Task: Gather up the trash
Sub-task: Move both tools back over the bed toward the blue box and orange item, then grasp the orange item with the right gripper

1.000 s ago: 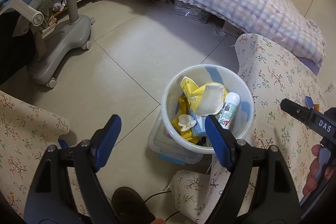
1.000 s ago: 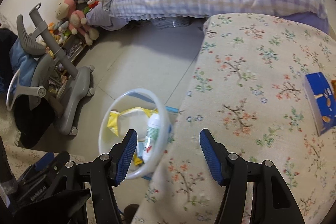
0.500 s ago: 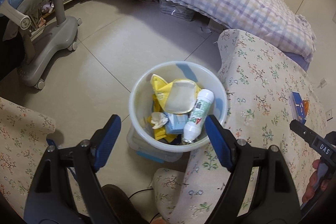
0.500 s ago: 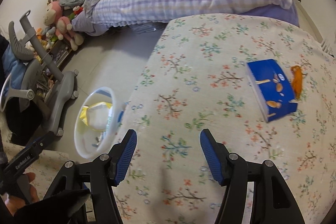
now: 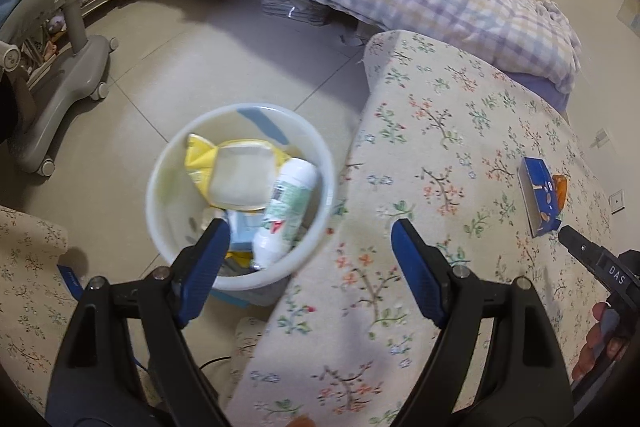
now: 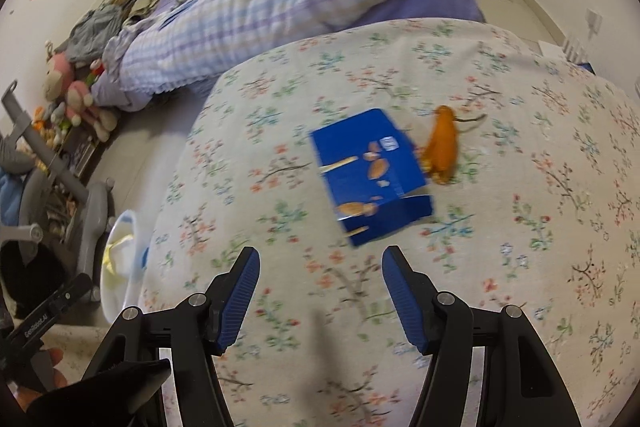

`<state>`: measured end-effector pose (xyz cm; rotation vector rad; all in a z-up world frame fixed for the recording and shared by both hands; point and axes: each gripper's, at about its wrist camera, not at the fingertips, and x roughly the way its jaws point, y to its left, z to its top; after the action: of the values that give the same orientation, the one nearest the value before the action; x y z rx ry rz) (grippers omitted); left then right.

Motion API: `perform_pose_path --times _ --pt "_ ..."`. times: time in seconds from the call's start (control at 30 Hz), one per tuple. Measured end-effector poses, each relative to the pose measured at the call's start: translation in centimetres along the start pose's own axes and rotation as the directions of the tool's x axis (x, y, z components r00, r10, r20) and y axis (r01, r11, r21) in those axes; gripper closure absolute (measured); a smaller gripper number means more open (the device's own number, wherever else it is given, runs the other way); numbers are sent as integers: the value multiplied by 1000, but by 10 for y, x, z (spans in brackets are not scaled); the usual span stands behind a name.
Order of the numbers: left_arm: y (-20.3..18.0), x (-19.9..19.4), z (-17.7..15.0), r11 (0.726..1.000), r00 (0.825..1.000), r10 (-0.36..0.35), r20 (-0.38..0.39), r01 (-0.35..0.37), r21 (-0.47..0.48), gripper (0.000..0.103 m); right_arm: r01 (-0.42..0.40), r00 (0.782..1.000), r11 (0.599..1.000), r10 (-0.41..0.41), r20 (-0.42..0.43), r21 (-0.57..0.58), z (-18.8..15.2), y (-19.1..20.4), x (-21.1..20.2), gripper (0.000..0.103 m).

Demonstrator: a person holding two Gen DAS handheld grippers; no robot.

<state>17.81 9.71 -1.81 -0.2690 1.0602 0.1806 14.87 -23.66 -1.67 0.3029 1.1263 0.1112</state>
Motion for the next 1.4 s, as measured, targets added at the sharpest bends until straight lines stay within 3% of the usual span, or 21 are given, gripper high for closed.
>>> perform_pose_path --times 0.23,0.57,0.87,0.93,1.1,1.4 --pt "-42 14 -1 1000 1000 -18 -17 19 22 20 67 997 995 -71 42 80 28 -52 1 38" --pt "-87 31 3 997 1000 -13 -8 13 71 20 70 993 988 -81 82 135 55 -89 28 40" --pt "-133 43 -2 990 1000 -30 -4 31 138 20 24 997 995 -31 74 96 60 -96 52 69" --pt "-144 47 -5 988 999 -49 -12 50 146 20 -3 997 998 -2 73 70 61 -96 52 83" --pt "-172 52 -9 980 997 -82 -13 83 183 20 7 997 1000 -9 81 23 59 -106 38 87" --pt "-237 53 -22 955 980 -198 17 189 230 20 44 994 996 -51 96 75 46 -164 1 87"
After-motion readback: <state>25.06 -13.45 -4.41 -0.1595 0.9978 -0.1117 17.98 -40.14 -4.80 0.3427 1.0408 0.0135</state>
